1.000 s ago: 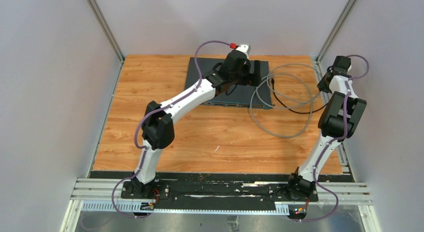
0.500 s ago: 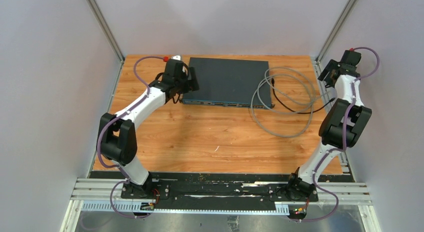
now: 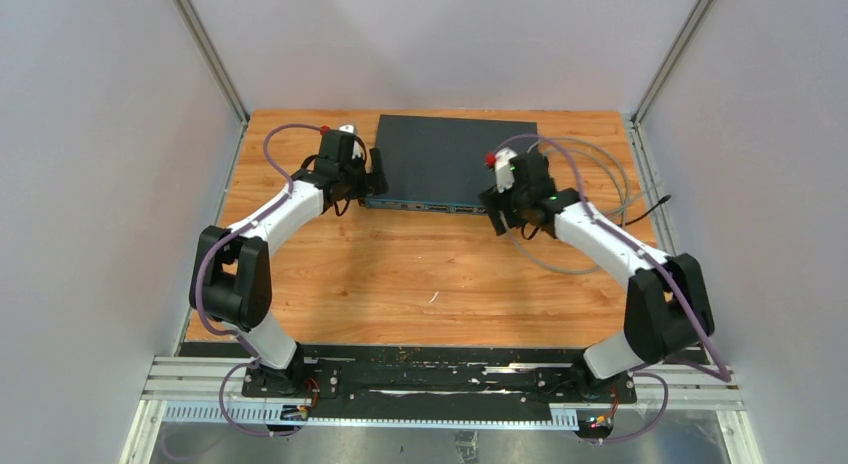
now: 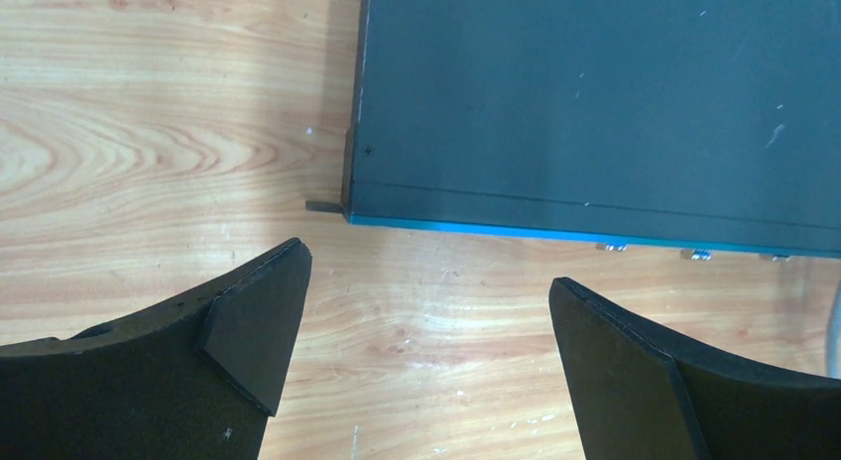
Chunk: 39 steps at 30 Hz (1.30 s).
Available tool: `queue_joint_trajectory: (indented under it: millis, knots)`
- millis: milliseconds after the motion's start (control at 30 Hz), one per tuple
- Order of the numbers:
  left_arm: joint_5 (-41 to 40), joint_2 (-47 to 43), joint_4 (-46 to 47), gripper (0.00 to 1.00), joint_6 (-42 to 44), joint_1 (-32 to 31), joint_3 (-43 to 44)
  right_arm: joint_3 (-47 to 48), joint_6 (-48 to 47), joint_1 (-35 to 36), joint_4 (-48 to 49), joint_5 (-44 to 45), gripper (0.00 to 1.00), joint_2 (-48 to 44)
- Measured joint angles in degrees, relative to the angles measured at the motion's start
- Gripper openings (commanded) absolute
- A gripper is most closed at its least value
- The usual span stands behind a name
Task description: Pull the plug off the socket
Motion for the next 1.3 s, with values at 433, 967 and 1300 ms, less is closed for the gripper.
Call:
queue_joint_trajectory:
  millis: [433, 967, 1300]
  knots:
    - [1.7, -1.9, 0.7, 1.0, 1.7, 2.4, -5.2, 0.6, -7.1, 11.8, -3.7, 17.6, 0.16, 17.5]
    - [3.0, -2.3, 2.0, 1.0, 2.3, 4.1, -6.4, 4.3, -8.2, 2.1, 1.0, 27.1, 0.0, 12.8]
    - [3.6, -2.3, 2.1, 1.0, 3.2, 4.5, -6.4, 8.7, -13.7, -7.6, 3.4, 15.3, 0.33, 18.8]
